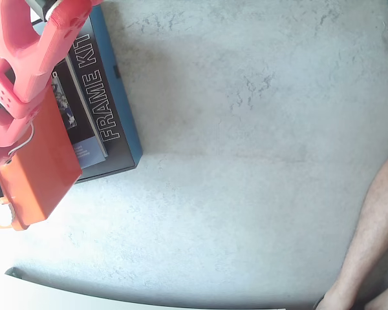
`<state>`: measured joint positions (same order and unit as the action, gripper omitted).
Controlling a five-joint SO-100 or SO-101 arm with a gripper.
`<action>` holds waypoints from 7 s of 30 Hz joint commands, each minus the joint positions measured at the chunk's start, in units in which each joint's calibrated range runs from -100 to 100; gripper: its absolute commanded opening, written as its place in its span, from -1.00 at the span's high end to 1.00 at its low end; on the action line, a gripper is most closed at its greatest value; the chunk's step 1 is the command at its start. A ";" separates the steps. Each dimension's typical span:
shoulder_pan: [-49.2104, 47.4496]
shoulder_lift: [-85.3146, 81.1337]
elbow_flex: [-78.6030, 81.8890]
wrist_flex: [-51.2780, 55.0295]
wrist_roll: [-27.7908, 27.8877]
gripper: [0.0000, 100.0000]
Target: Grab the white handle of the orange box
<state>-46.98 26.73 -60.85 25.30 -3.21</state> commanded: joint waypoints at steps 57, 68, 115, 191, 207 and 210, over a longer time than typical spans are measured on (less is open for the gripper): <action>-2.50 7.39 0.10 -5.84 0.05 0.67; -2.03 6.88 0.10 -5.84 0.11 0.67; 2.15 -10.49 -2.91 36.80 0.16 0.97; 26.56 -101.34 152.87 4.65 -3.45 0.97; 36.33 -101.09 156.86 5.08 0.16 0.97; 36.09 -101.09 156.33 5.08 -0.05 0.97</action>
<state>-11.07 -75.93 81.55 27.42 -3.27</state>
